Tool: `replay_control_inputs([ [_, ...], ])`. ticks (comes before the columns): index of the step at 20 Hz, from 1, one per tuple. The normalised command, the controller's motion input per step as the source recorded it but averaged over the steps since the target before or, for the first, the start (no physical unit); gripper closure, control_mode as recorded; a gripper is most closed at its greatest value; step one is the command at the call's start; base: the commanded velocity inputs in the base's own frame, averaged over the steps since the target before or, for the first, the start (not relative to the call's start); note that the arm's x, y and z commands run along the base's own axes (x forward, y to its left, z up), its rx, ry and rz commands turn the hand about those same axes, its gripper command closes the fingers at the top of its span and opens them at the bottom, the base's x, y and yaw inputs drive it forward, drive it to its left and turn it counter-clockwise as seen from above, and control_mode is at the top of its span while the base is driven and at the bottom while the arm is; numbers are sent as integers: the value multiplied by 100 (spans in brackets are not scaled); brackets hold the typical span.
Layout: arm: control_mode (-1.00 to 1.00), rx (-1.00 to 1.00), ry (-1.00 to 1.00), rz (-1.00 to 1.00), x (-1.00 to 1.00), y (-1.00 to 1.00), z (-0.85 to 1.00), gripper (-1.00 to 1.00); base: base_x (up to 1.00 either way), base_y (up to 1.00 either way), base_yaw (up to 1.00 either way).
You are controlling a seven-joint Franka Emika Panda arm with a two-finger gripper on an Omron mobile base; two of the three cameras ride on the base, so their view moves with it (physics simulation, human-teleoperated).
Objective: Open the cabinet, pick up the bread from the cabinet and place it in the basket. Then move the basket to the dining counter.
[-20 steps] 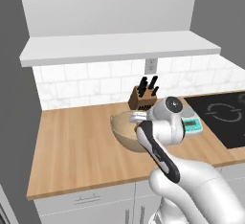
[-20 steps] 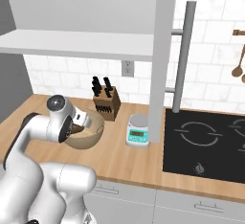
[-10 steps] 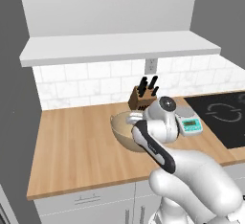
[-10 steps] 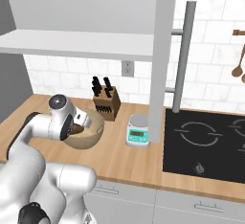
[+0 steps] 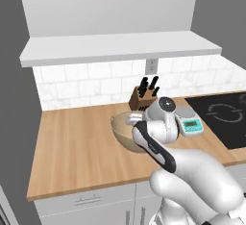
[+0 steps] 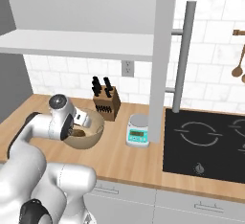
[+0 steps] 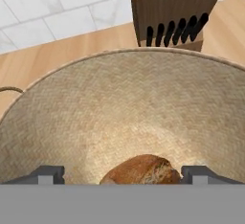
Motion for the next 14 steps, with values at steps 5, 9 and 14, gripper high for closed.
replay_control_inputs([
  [5, -100, 0, 0, 0, -35, 14, 39, -100, 0, 0, 0],
  [9, -100, -6, 0, 5, -90, 40, 51, -100, 0, 0, 0],
  [14, -100, -13, 1, 12, -51, 56, 22, -100, 0, 0, 0],
])
